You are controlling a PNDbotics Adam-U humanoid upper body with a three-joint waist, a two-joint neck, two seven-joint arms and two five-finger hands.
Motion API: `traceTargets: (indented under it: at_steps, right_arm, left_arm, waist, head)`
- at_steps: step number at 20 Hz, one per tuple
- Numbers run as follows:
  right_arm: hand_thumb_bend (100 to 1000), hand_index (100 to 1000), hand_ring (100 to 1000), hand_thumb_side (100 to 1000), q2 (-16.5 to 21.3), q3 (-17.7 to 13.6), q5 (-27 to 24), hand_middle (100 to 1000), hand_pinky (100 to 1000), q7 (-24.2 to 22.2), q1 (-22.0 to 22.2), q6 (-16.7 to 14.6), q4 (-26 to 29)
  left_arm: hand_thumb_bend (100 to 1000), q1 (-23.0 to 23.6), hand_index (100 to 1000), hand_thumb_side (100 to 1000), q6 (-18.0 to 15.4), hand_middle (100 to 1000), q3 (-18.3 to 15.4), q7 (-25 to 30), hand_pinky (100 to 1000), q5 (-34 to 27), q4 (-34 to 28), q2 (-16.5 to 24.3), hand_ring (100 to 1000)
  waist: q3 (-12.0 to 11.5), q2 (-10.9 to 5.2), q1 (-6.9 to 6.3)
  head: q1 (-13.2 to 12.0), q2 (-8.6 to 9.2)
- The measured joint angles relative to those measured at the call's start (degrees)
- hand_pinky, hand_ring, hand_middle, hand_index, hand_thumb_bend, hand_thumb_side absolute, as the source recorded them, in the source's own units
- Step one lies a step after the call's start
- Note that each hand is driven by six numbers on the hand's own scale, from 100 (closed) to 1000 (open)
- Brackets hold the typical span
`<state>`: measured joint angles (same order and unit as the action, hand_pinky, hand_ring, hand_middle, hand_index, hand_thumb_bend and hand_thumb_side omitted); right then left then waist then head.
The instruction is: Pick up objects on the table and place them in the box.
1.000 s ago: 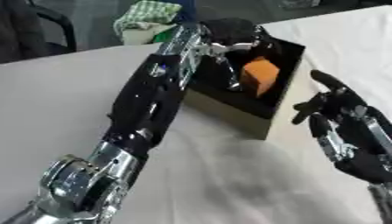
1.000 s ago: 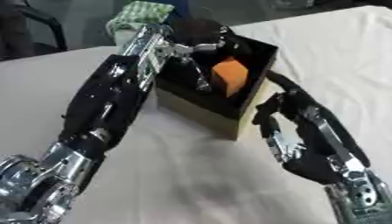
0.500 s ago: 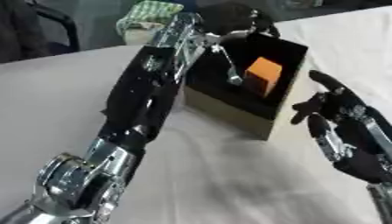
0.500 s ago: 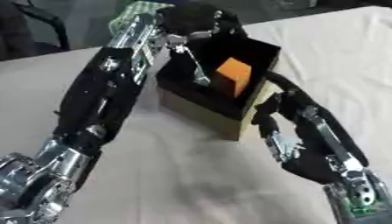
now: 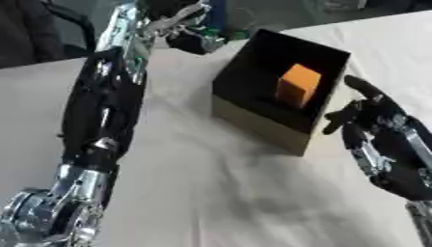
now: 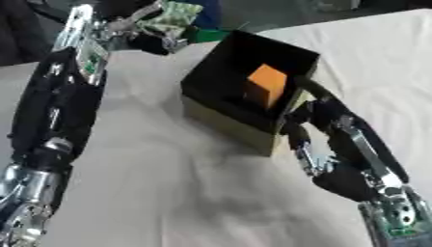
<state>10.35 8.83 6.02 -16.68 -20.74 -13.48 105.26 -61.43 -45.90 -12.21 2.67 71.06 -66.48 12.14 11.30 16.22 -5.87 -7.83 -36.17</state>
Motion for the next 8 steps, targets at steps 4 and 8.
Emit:
traceTargets:
  at_steps: [4,8]
  right_arm:
    - [100,1000,566,524,0.0,-0.1,0.0,516,771,0.3,-0.5,0.0,0.0]
    - [100,1000,566,525,0.0,-0.4,0.0,516,771,0.6,-1.0,0.0,0.0]
  left_arm:
    - [100,5.8,868,569,2.5,624,-0.1,-3.6,744,-3.6,-2.4,0.0,613]
    - [100,11.9,875,615,3.3,617,0.1,-7.3,739,-7.3,-2.5,-0.4,607]
  waist:
    - [-0.5,0.46,0.25]
    - [-0.2,0.99,0.47]
  head:
    - [0.0,0.04]
    - [-0.2,0.29]
